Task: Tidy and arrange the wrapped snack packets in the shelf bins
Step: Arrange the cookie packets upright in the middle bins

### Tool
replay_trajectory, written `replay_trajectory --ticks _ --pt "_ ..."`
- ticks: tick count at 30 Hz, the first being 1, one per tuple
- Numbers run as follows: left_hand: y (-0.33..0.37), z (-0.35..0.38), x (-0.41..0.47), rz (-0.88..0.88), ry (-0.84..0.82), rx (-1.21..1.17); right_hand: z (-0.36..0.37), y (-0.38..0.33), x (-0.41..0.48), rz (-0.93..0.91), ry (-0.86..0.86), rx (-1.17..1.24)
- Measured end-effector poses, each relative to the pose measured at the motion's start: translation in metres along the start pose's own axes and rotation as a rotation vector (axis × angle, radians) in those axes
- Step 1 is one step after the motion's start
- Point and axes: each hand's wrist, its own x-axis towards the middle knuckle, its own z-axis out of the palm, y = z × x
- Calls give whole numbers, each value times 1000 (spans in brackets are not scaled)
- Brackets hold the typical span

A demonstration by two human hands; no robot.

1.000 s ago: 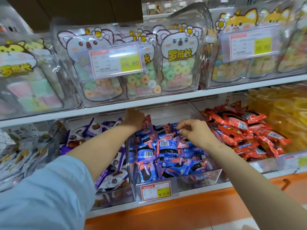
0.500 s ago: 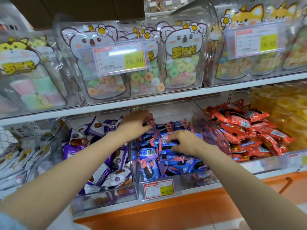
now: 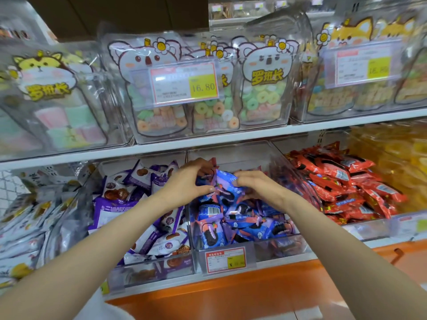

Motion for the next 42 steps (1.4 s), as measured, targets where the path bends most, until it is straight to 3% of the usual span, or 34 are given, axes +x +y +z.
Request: replay_trajectory --ticks 6,15,20,24,35,38,42 --pt "8 8 2 -79 -64 -313 0 -4 -8 21 -38 242" --pt "17 7 4 -136 -155 -439 -3 -5 -9 -7 87 140" --pt "20 8 9 -140 -102 -433 -2 -8 -7 -83 123 334" --pt "20 7 7 -195 -46 -639 -7 -5 -8 -50 84 147" --pt "13 8 24 -62 -169 28 -4 2 -2 -95 186 -93" --pt "6 10 35 -77 -139 214 -8 7 0 -110 323 -219" --pt "-2 8 58 -77 -75 463 -19 9 -1 -118 408 -215"
